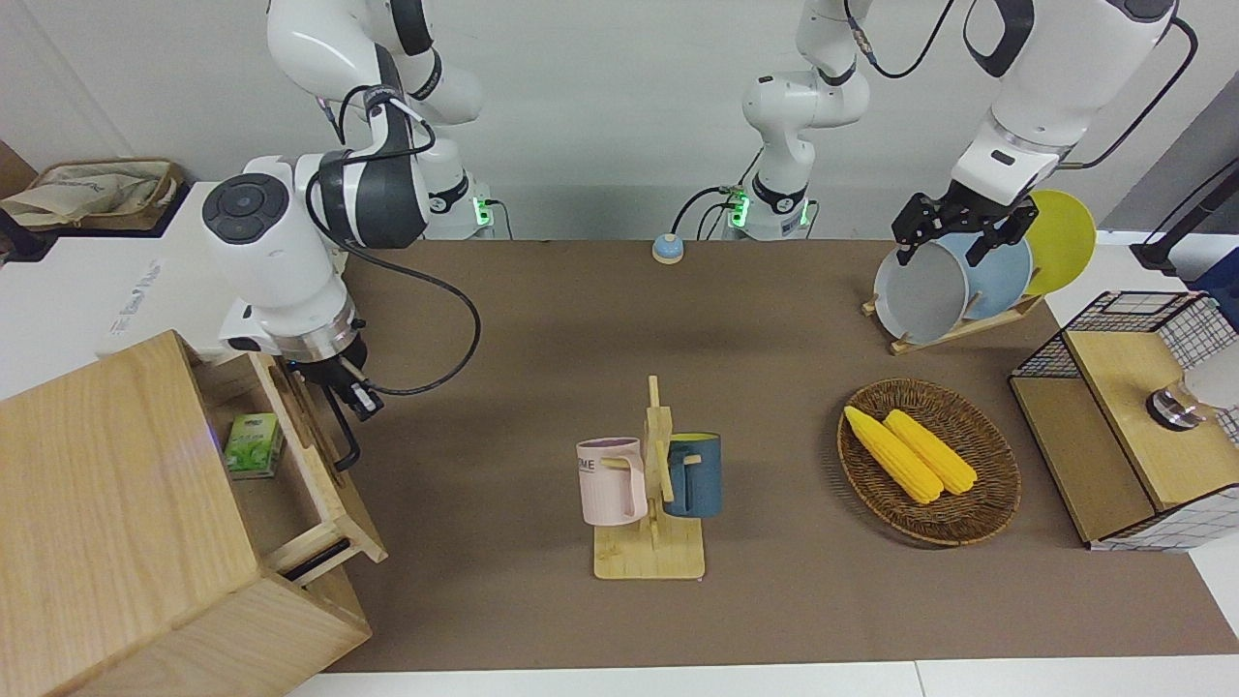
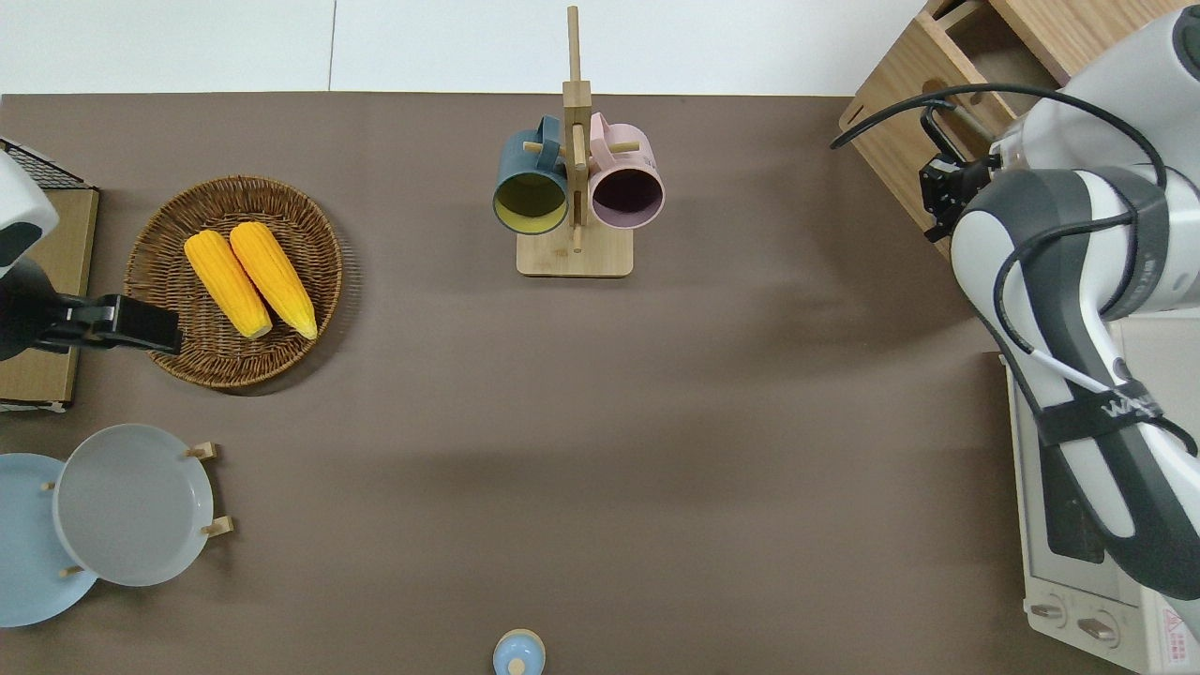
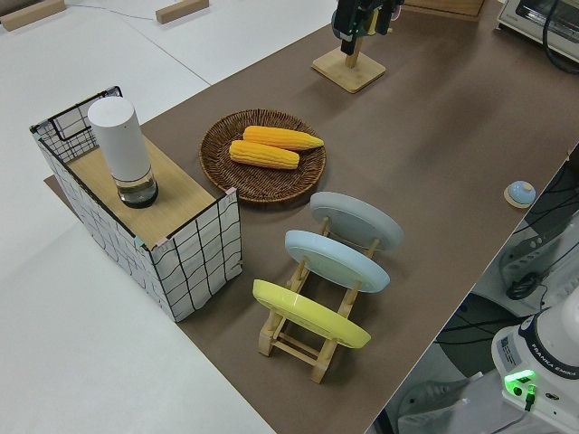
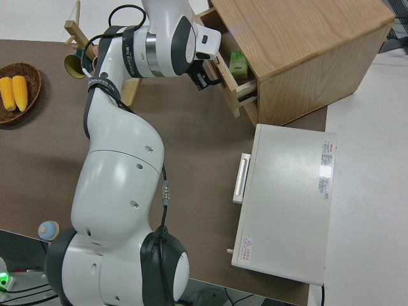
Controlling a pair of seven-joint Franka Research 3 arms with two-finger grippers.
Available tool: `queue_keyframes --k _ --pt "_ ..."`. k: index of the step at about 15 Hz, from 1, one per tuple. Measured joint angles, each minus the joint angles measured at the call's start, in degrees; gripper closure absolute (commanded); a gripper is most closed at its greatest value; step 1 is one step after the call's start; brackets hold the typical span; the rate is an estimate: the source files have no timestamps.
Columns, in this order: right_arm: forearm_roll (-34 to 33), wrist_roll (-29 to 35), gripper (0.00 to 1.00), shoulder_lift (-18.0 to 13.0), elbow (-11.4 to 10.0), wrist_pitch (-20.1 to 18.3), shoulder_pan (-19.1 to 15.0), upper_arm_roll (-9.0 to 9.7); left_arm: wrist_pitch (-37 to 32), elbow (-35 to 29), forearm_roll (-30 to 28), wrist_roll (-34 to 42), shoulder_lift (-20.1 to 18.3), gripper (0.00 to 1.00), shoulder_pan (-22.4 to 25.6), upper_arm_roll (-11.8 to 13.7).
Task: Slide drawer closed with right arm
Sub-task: 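Press the drawer fully shut with the right gripper, then pull back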
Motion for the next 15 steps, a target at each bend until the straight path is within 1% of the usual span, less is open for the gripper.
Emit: queue_keyframes --k 3,8,15 --pt "-0.01 -1.79 1.0 0.37 0.63 0.0 -1.19 -0.21 0.0 0.0 0.0 0.0 0.0 0.0 0.0 0.0" --pt "-0.16 -2.5 1.0 1.25 1.71 0.0 -2.75 -0.31 0.0 0.0 0.0 0.0 0.0 0.01 0.0 0.0" --pt "-0.17 -3.74 1.0 2.09 2.22 -0.08 -4.44 0.0 0.0 0.0 0.0 0.0 0.0 0.01 0.0 0.0"
